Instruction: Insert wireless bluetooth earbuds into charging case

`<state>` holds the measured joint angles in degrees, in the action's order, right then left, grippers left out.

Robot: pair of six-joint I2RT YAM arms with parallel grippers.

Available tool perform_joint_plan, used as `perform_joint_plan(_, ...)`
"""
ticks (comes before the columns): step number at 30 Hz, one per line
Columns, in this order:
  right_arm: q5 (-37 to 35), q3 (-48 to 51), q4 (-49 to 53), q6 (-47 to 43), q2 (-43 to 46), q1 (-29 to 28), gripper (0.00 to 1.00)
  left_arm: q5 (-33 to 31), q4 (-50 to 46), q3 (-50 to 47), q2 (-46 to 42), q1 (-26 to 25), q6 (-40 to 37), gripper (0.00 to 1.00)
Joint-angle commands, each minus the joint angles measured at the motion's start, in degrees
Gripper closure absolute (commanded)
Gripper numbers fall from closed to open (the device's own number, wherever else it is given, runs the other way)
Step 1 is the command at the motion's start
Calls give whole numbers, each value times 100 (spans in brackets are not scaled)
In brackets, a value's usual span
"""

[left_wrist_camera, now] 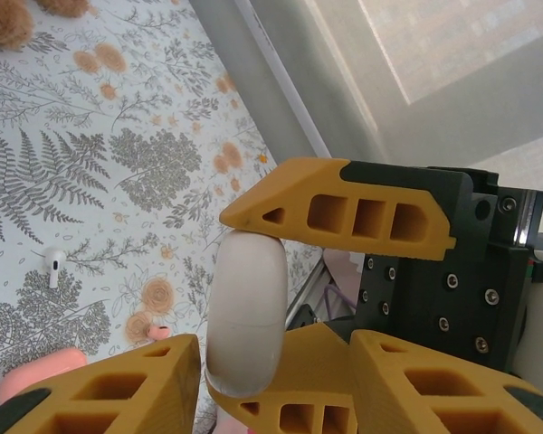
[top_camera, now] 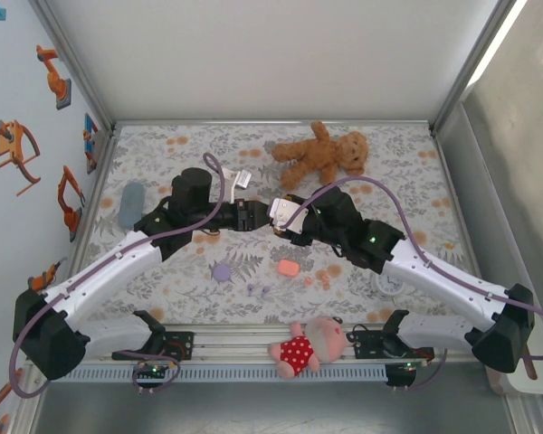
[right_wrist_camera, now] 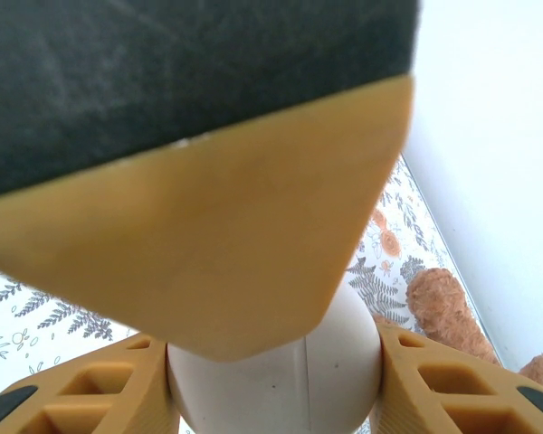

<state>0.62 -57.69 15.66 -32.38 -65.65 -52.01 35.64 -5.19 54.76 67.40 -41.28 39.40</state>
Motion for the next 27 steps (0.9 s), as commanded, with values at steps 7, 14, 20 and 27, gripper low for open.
perform_joint_plan(7, 166, -200, -45, 100, 131, -50, 55, 105, -22, 175, 96, -65, -178, 56)
perform_joint_plan(14, 193, -219, -52, 118, 118, -46, 56, 128, 11, 180, 147, -84, -187, 60)
perform_joint_plan(20, 226, -229, -78, 136, 122, -45, 56, 142, -23, 201, 209, -107, -222, 62)
perform_joint_plan(27, 203, -238, -89, 136, 88, -46, 56, 161, 8, 210, 221, -105, -248, 69)
